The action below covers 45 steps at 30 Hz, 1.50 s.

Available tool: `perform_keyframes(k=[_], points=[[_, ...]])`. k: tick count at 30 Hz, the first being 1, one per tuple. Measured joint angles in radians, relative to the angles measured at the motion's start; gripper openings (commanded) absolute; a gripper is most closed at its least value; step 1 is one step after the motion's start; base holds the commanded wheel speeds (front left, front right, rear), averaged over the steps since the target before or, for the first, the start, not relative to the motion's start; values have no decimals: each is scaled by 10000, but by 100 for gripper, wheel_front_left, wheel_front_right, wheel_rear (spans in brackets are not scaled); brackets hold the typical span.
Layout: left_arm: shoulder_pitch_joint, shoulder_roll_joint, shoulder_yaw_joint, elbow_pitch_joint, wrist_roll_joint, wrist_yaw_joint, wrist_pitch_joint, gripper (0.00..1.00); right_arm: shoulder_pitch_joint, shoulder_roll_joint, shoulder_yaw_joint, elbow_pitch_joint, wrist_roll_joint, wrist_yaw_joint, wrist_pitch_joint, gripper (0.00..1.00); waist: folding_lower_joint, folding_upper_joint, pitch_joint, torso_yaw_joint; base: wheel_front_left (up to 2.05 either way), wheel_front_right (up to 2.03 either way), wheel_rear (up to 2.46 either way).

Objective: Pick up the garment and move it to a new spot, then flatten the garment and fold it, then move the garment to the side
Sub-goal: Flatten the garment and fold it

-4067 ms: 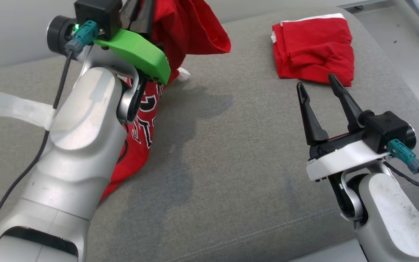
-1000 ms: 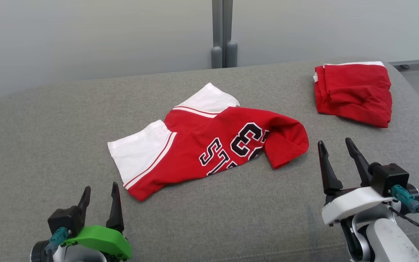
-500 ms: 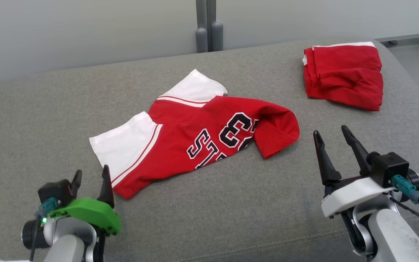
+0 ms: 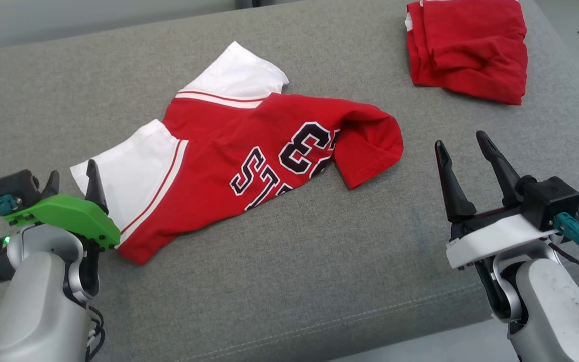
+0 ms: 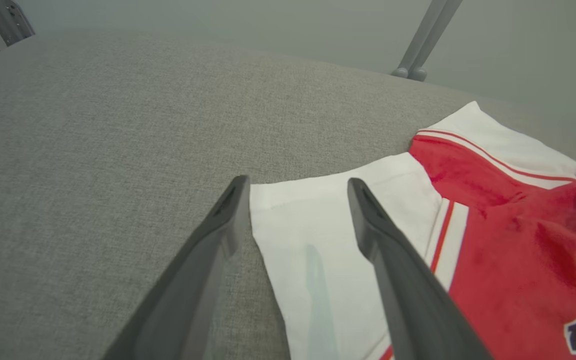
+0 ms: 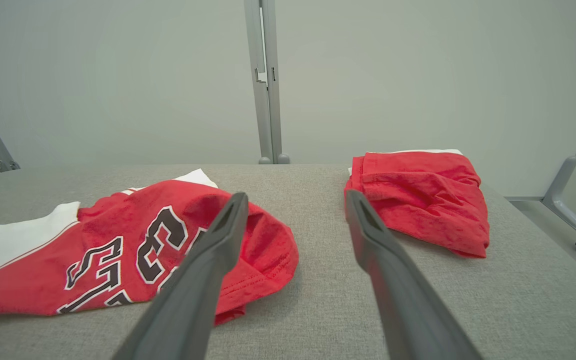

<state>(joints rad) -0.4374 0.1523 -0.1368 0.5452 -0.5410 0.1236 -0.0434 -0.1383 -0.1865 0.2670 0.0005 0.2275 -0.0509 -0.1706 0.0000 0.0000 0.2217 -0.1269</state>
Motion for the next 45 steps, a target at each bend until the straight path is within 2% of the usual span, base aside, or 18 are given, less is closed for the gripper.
perform_keyframes(k=[10, 25, 26, 27, 28, 29, 31, 40, 45], points=[[-664, 125, 98, 1204, 194, 0, 46, 100, -373, -15, -173, 33, -4, -6, -56, 100, 0, 0, 1001, -218, 0, 0, 0], [-1370, 232, 36, 2290, 594, 2, -293, 100, -499, 33, -159, 178, -2, -6, -198, 100, 0, 0, 1185, -182, 0, 0, 0], [-1427, 226, 13, 2351, 631, 2, -305, 95, -523, 33, -159, 190, -2, -6, -213, 100, 0, 0, 1188, -189, 0, 0, 0], [-1482, 219, -17, 2418, 639, 2, -347, 76, -561, 31, -159, 205, -2, -6, -222, 100, 1, 0, 1189, -195, 0, 0, 0], [-1529, 219, -65, 2497, 685, 2, -387, 47, -589, 31, -159, 219, -2, -6, -222, 100, 0, 0, 1189, -201, 0, 0, 0], [-1568, 213, -104, 2554, 734, 2, -437, 36, -594, 31, -159, 228, -2, -6, -224, 100, 0, 0, 1188, -206, 0, 0, 0], [-1613, 205, -176, 2627, 775, 0, -554, 0, -594, 35, -157, 265, -2, -6, -224, 100, 0, 0, 1183, -213, 0, 0, 0], [-1683, -182, -456, 2895, 890, -238, -1526, 0, -593, 36, -282, 677, 4, -31, -334, 100, 0, 0, 891, -33, 0, 0, 0], [-1681, -443, -500, 2447, 1070, -410, -2144, 0, -590, 12, -326, 966, 23, -23, -403, 100, 0, 0, 576, 194, 0, 0, 0]])
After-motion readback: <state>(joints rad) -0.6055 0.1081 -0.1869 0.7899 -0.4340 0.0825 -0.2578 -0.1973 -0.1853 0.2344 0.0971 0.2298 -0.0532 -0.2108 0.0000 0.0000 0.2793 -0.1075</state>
